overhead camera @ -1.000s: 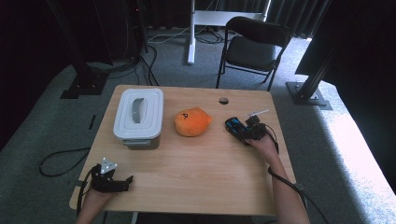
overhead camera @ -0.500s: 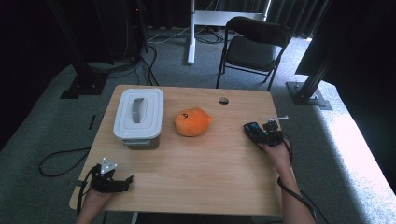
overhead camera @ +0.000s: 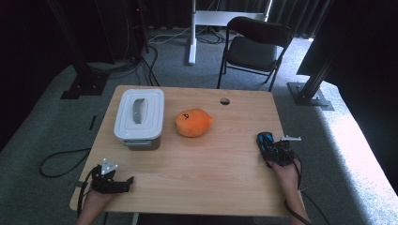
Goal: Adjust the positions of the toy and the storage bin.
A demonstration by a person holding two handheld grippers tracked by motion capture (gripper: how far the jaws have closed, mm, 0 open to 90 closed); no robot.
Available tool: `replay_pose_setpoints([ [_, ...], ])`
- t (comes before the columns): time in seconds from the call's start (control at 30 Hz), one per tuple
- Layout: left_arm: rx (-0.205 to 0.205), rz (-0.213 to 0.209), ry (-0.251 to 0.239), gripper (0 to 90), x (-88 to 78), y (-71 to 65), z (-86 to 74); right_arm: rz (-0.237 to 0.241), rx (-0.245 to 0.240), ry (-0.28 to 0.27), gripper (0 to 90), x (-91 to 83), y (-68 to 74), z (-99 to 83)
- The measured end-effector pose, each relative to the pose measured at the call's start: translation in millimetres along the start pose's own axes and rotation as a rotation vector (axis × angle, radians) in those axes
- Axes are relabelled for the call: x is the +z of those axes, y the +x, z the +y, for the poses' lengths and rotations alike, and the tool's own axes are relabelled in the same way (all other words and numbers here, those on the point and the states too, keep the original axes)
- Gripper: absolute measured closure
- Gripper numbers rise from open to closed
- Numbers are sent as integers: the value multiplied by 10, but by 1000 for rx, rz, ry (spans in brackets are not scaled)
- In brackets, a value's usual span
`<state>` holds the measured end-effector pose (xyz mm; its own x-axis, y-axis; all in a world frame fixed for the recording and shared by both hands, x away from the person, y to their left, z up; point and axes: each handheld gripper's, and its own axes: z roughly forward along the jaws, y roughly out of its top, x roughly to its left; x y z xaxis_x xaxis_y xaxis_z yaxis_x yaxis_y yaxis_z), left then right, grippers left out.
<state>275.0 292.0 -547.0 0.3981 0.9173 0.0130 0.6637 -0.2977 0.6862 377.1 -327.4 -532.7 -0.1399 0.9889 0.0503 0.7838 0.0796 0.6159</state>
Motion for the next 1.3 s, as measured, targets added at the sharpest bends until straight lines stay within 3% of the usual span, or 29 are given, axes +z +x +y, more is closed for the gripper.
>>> replay_pose_setpoints([
  [0.17,0,0,0,4,0,0,0,-13,-38,-1,187,19,31,38],
  [0.23,-1,1,0,5,0,-1,0,6,-73,-5,136,29,45,85],
  [0.33,-1,1,0,5,-1,-1,0,20,-92,4,132,74,39,155],
  [0.4,-2,2,1,5,-1,-2,-1,1,-115,22,151,122,35,195],
  [0.73,-2,2,0,5,-1,-3,-1,-3,-116,45,197,196,8,267],
  [0.87,-2,2,1,5,-2,-2,-1,20,-123,62,121,220,-13,278],
  [1.0,-2,2,0,5,-1,-3,-1,47,-133,49,121,231,-15,260],
  [1.1,-2,2,0,5,-1,-3,-2,48,-135,42,164,226,10,254],
  [1.13,-2,2,0,5,-1,-3,-1,30,-112,34,252,207,13,260],
  [1.3,-2,2,0,5,-1,-2,-2,5,-76,15,254,191,26,231],
])
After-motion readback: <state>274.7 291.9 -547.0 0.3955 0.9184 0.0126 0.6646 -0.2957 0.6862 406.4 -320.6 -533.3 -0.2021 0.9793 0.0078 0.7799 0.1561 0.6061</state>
